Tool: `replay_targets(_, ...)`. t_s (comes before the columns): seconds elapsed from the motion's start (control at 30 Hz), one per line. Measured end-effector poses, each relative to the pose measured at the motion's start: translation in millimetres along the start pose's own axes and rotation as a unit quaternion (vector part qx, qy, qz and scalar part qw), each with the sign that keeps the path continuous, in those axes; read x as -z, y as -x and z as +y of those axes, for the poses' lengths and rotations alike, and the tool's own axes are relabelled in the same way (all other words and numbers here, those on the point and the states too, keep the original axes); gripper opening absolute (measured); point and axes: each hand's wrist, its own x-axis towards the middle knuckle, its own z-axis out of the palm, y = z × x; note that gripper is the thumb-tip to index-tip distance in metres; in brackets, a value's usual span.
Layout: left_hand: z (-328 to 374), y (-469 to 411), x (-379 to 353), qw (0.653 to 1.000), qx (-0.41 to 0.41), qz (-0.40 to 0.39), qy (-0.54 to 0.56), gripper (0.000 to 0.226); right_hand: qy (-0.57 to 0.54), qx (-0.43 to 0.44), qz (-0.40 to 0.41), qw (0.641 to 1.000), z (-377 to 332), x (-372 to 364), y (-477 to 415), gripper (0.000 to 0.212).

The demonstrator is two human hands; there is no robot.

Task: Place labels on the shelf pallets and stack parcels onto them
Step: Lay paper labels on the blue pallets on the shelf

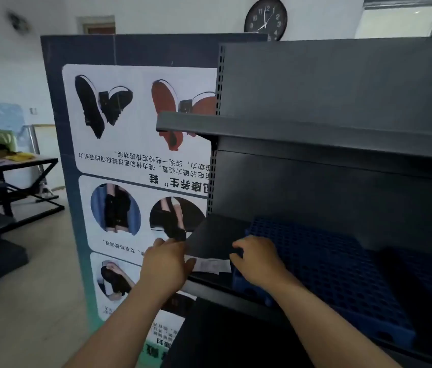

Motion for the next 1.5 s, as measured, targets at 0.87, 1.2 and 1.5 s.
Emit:
replay_targets(0.87, 8.4, -31.3, -13.0, 0.974, 0.039, -0.091, 0.203, 0.015, 0.056, -0.024, -0.106, 0.992, -0.4, -12.1, -27.7, 0.032)
replay_targets(1.2, 27.0, -29.8, 13.8, 0.949, -0.074, 0.017, 0.305, 0.027, -0.136, -0.087, 0.054, 0.985, 1.4, 35.4, 15.4, 0.024)
replay_targets(1.5, 118.8, -10.1, -3.5, 0.923, -0.129, 0.011, 0.362, 0.019, -0.184, -0.224, 0.159, 0.944, 56.9, 69.8, 87.5, 0.014)
